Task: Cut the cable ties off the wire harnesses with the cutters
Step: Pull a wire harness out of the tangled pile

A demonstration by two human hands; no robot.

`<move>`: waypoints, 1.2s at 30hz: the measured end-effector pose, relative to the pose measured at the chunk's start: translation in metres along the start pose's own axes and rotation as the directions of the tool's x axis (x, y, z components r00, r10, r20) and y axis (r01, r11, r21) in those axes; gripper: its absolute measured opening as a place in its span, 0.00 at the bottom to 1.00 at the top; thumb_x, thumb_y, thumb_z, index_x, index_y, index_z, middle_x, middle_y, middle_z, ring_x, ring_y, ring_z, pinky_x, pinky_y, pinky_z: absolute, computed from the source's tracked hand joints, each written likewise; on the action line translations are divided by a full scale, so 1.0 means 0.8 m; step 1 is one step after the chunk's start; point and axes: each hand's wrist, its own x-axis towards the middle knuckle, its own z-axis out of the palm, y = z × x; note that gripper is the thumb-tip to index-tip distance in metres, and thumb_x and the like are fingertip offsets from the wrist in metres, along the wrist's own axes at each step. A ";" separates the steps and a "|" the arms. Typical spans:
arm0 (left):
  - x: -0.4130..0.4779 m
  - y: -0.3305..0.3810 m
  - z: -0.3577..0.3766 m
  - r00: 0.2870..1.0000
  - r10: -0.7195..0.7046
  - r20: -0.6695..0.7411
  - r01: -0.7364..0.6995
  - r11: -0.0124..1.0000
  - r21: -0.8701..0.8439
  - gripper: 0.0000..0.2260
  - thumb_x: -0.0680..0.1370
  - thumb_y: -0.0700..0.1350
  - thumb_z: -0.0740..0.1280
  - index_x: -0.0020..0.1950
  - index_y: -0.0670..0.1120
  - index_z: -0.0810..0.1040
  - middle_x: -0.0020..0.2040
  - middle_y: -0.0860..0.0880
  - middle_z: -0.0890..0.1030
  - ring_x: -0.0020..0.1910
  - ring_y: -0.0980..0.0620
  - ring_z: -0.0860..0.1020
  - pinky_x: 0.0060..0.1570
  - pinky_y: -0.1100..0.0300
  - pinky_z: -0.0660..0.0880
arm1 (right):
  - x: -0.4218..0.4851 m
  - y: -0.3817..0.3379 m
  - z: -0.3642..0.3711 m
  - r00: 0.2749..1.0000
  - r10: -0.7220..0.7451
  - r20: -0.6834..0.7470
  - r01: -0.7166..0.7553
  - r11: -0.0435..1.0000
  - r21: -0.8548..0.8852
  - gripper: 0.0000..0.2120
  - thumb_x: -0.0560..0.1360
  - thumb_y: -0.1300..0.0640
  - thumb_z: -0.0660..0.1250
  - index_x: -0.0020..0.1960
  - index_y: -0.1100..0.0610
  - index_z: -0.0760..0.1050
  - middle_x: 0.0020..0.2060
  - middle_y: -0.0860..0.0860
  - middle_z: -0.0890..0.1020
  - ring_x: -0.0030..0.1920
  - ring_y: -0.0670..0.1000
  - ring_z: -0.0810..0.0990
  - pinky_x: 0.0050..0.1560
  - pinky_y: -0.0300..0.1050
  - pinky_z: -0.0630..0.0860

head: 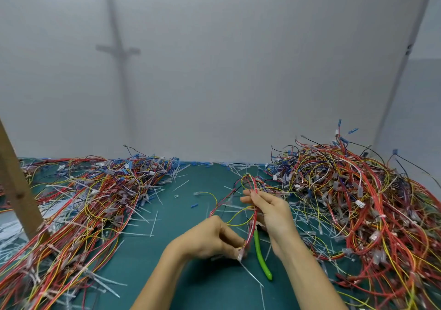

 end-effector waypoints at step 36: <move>-0.018 -0.011 -0.059 0.472 -0.007 -0.882 -0.672 0.645 -0.365 0.04 0.76 0.44 0.65 0.50 0.46 0.77 0.36 0.52 0.79 0.33 0.57 0.76 0.39 0.66 0.76 | 0.004 0.003 -0.042 0.999 -0.053 0.002 0.012 0.188 -0.982 0.07 0.79 0.50 0.63 0.54 0.48 0.77 0.52 0.47 0.82 0.55 0.53 0.77 0.48 0.47 0.76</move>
